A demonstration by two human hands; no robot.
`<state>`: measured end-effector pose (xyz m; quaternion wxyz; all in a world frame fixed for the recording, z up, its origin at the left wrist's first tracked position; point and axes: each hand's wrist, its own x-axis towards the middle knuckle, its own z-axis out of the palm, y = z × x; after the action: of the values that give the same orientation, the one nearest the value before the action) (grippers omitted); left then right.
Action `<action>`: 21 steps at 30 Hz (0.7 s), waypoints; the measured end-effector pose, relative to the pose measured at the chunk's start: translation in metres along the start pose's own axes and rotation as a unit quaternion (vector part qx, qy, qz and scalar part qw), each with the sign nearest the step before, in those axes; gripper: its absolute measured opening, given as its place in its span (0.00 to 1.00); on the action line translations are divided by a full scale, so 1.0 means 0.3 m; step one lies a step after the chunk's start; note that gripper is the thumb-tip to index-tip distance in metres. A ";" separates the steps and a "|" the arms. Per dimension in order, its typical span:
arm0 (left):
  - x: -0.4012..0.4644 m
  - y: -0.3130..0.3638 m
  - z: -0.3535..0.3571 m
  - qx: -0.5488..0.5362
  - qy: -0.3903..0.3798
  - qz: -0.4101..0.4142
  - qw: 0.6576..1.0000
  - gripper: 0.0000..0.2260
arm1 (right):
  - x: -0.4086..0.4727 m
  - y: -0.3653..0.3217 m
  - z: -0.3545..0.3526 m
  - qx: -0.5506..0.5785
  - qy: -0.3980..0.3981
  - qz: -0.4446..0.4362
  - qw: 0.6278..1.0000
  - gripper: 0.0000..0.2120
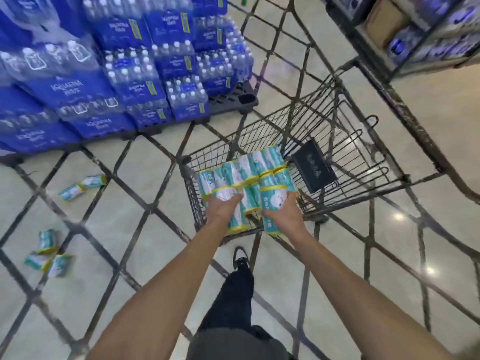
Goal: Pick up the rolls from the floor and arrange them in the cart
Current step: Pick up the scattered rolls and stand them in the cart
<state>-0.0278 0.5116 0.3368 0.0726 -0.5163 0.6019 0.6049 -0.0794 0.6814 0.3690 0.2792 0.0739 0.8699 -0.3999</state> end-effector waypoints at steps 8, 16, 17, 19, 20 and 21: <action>0.328 0.005 0.264 0.025 0.008 -0.088 0.996 0.56 | 0.482 0.054 0.081 -0.088 -0.050 0.032 0.994 0.42; 0.603 -0.162 0.505 0.076 0.058 -0.164 0.982 0.54 | 0.821 0.225 0.253 -0.199 -0.102 0.053 0.973 0.54; 0.634 -0.177 0.530 0.085 0.065 -0.173 0.979 0.53 | 0.855 0.246 0.273 -0.211 -0.098 0.048 0.971 0.54; 0.692 -0.206 0.571 0.083 0.074 -0.186 0.976 0.54 | 0.917 0.278 0.307 -0.232 -0.092 0.034 0.968 0.54; 0.717 -0.218 0.583 0.081 0.079 -0.187 0.976 0.54 | 0.942 0.286 0.323 -0.244 -0.093 0.026 0.965 0.53; 0.739 -0.227 0.590 0.080 0.088 -0.183 0.976 0.53 | 0.963 0.288 0.337 -0.257 -0.098 0.022 0.961 0.53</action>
<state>-0.1757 0.5535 0.0890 0.1699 -0.6618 0.5474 0.4832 -0.2465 0.6375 0.1020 0.3810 -0.0205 0.9101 -0.1617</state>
